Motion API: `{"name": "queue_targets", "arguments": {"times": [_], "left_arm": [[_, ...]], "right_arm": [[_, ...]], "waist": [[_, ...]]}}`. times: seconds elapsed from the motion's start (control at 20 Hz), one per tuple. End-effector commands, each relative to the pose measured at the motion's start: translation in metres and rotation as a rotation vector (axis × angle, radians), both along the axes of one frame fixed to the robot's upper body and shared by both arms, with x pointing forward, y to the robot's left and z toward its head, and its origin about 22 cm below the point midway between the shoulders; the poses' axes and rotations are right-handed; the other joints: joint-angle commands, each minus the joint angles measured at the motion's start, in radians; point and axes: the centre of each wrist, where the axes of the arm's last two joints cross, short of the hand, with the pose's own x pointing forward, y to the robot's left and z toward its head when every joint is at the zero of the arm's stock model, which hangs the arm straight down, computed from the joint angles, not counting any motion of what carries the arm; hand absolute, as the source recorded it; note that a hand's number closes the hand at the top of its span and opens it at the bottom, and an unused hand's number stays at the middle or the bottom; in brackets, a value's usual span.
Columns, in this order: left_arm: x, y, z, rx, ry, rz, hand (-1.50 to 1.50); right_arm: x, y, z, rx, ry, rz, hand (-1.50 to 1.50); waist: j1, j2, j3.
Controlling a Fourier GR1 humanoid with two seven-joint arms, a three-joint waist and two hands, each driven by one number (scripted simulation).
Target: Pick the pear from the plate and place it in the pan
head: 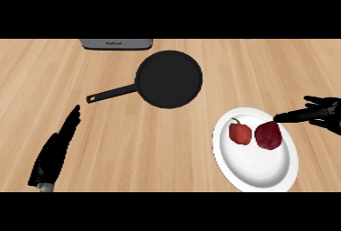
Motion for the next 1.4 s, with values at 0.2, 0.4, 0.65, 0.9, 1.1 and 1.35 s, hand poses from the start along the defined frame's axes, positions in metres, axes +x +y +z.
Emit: {"name": "queue_targets", "arguments": {"times": [0.2, 0.4, 0.65, 0.9, 1.1, 1.35], "left_arm": [[-0.004, -0.001, 0.004, 0.0, 0.006, 0.008, 0.0], [-0.009, 0.006, -0.006, 0.02, -0.002, 0.002, 0.0], [0.004, -0.013, 0.006, -0.002, -0.013, 0.001, 0.0], [0.0, 0.0, -0.014, 0.006, -0.009, 0.012, 0.0], [0.014, -0.001, 0.0, -0.006, 0.019, 0.01, 0.0], [0.004, 0.033, 0.009, 0.011, 0.009, 0.022, 0.0]], "right_arm": [[0.009, 0.008, -0.011, 0.011, 0.194, -0.019, -1.5], [0.015, 0.017, -0.009, 0.017, 0.193, -0.001, -1.5], [0.008, 0.019, -0.03, 0.031, 0.204, -0.005, -1.5], [0.011, 0.016, -0.049, 0.021, 0.211, 0.007, -1.5], [0.011, 0.035, -0.069, 0.021, 0.224, -0.004, -1.5], [0.006, 0.008, -0.074, 0.024, 0.188, -0.025, -1.5]], "waist": [[-0.003, -0.001, 0.0], [-0.003, -0.001, 0.0], [-0.009, -0.001, 0.0], [-0.006, 0.0, 0.0], [-0.008, 0.0, 0.0], [-0.008, -0.001, 0.0]]}}
